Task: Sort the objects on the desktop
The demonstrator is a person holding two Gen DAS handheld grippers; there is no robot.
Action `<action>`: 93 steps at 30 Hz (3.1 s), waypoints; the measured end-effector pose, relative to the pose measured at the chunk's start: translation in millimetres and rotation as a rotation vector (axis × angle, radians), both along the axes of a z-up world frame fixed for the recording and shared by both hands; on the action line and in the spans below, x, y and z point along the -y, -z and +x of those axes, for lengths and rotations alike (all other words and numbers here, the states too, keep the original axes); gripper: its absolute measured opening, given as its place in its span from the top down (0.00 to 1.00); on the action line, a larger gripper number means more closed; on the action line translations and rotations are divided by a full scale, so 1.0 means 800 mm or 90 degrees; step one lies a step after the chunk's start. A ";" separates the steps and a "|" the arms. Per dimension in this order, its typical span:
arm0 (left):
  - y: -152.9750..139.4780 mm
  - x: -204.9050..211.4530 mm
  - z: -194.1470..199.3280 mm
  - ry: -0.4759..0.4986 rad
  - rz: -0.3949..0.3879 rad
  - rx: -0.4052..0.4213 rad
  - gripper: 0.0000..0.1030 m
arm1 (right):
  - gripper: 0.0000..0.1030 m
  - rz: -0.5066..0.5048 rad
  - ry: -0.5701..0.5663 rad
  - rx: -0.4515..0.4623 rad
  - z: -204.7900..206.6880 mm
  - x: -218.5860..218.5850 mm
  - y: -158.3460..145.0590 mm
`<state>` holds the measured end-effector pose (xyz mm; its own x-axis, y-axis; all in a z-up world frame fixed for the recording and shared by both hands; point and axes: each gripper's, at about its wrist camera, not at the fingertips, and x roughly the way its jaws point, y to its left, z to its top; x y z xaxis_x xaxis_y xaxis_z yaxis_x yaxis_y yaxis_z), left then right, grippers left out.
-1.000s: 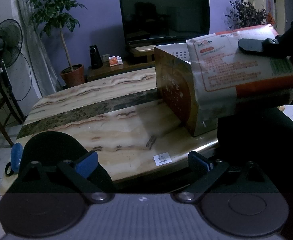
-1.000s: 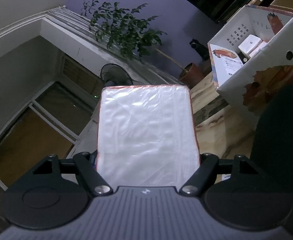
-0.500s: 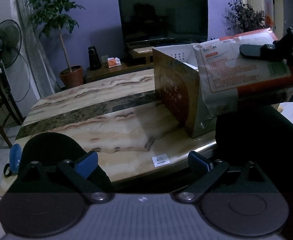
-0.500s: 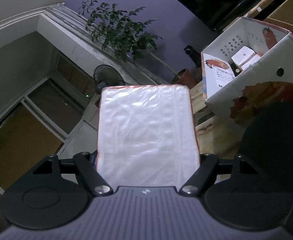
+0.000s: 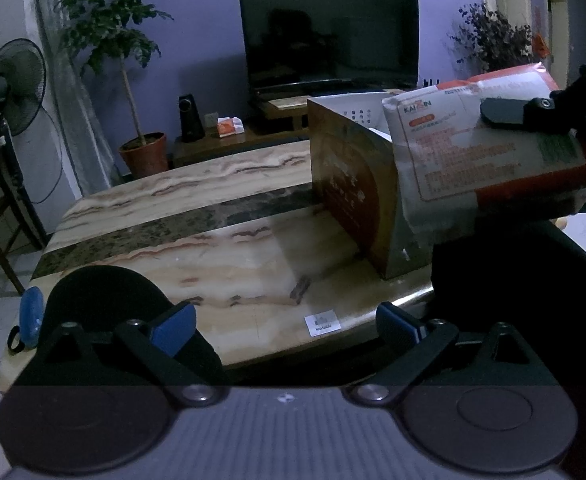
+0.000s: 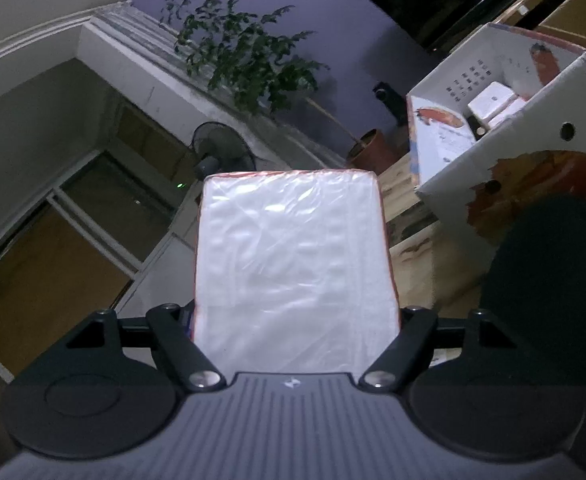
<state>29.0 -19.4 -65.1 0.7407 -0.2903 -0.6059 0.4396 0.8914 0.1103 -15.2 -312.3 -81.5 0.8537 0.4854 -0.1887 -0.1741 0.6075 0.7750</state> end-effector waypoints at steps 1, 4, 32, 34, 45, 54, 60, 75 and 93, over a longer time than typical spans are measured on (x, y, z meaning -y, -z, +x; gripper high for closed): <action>0.000 0.000 0.000 -0.002 -0.002 0.000 0.06 | 0.25 0.000 -0.005 0.001 0.000 -0.002 -0.001; -0.001 -0.002 0.001 -0.005 -0.006 0.000 0.06 | 0.25 0.003 -0.026 0.007 0.000 -0.010 -0.005; -0.005 -0.019 -0.004 0.079 -0.110 -0.035 0.93 | 0.25 -0.031 -0.116 0.072 -0.016 -0.063 -0.035; -0.005 -0.017 -0.005 0.083 -0.111 -0.033 0.93 | 0.25 -0.032 -0.125 0.075 -0.015 -0.066 -0.036; -0.008 -0.020 -0.010 0.064 -0.123 -0.028 0.96 | 0.25 -0.061 -0.167 0.060 -0.016 -0.078 -0.032; -0.008 -0.019 -0.010 0.067 -0.117 -0.026 0.96 | 0.24 -0.051 -0.178 0.043 -0.019 -0.078 -0.025; -0.007 -0.016 -0.010 0.065 -0.109 -0.021 0.93 | 0.25 -0.024 -0.171 0.050 -0.021 -0.071 -0.020; -0.004 -0.012 -0.008 0.048 -0.072 -0.013 0.91 | 0.25 -0.013 -0.102 0.039 -0.015 -0.043 -0.018; -0.005 -0.008 -0.018 0.076 -0.063 0.009 0.67 | 0.25 -0.023 -0.037 0.027 -0.008 -0.013 -0.006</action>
<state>15.0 -13.0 -60.7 0.7051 -0.4348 -0.5602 0.5425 0.8395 0.0313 -21.9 -301.7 -76.4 0.8320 0.5275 -0.1715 -0.2415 0.6228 0.7442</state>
